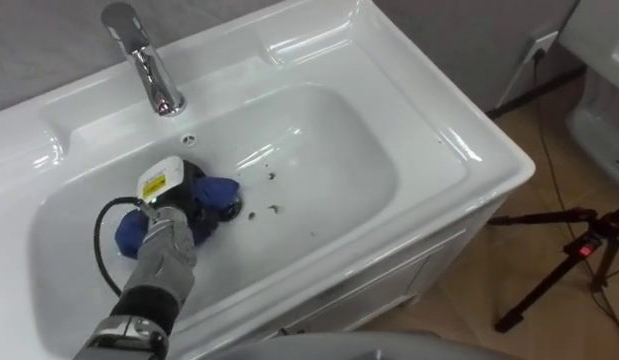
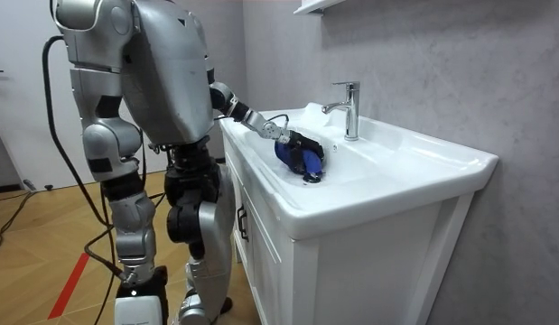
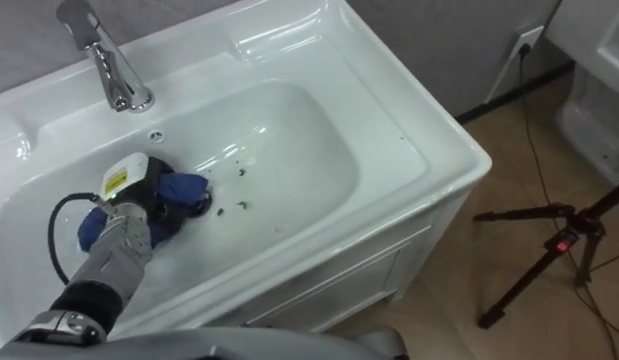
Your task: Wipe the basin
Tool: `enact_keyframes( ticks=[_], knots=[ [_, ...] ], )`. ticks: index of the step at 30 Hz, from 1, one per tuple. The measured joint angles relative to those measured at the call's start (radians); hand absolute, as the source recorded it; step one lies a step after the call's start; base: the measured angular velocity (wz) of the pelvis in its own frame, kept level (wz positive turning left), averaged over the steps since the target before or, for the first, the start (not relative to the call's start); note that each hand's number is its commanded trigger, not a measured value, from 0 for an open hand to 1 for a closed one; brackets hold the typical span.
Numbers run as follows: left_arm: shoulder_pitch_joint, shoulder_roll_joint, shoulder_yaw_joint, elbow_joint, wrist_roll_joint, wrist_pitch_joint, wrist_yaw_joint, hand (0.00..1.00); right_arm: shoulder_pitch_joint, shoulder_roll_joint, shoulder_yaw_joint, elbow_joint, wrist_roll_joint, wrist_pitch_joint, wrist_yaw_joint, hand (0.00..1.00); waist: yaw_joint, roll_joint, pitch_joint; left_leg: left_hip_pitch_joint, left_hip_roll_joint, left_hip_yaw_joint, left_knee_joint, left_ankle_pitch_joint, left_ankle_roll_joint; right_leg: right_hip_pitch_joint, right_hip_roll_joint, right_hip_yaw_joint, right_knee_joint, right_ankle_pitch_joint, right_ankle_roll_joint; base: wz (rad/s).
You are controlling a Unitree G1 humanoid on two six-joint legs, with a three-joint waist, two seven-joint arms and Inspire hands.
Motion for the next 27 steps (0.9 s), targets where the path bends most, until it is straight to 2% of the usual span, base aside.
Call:
enact_keyframes(
  ticks=[7, 11, 15, 19, 27],
  knots=[
    [0.05, 0.002, 0.087, 0.011, -0.012, -0.002, 0.042, 1.0, 0.003, 0.002, -0.038, -0.035, -0.072, 0.018, 0.012, 0.0, 0.029, 0.003, 0.0023, 0.022, 0.009, -0.001, -0.015, -0.006, -0.009, 0.013, 0.014, 0.012, 0.002, 0.002, -0.003, -0.03],
    [0.067, 0.004, 0.087, 0.009, -0.005, -0.002, 0.077, 1.0, 0.003, 0.001, -0.049, -0.042, -0.105, 0.042, 0.023, 0.0, 0.05, 0.004, 0.0014, 0.023, 0.013, -0.004, -0.018, -0.007, -0.011, 0.014, 0.018, 0.009, 0.004, 0.003, -0.006, -0.01],
    [0.089, 0.007, 0.087, 0.007, 0.003, -0.003, 0.135, 1.0, 0.004, 0.004, -0.049, -0.059, -0.112, 0.079, 0.029, 0.0, 0.082, 0.0, -0.0055, 0.026, 0.022, -0.003, -0.017, -0.009, -0.017, 0.014, 0.027, 0.011, 0.003, 0.007, -0.012, -0.07],
    [0.091, 0.007, 0.089, 0.018, 0.008, -0.003, 0.172, 1.0, 0.001, 0.003, -0.059, -0.077, -0.12, 0.082, 0.032, 0.0, 0.118, -0.001, -0.0109, 0.031, 0.029, -0.006, -0.014, -0.007, -0.023, 0.015, 0.036, 0.022, 0.0, 0.009, -0.02, -0.09],
    [0.107, 0.005, 0.085, 0.019, 0.005, -0.002, 0.19, 1.0, -0.018, 0.004, -0.065, -0.071, -0.125, 0.081, 0.032, 0.0, 0.115, 0.004, -0.0147, 0.033, 0.029, -0.023, -0.013, -0.006, -0.024, 0.019, 0.037, 0.022, -0.001, 0.007, -0.023, 0.0]
  ],
)
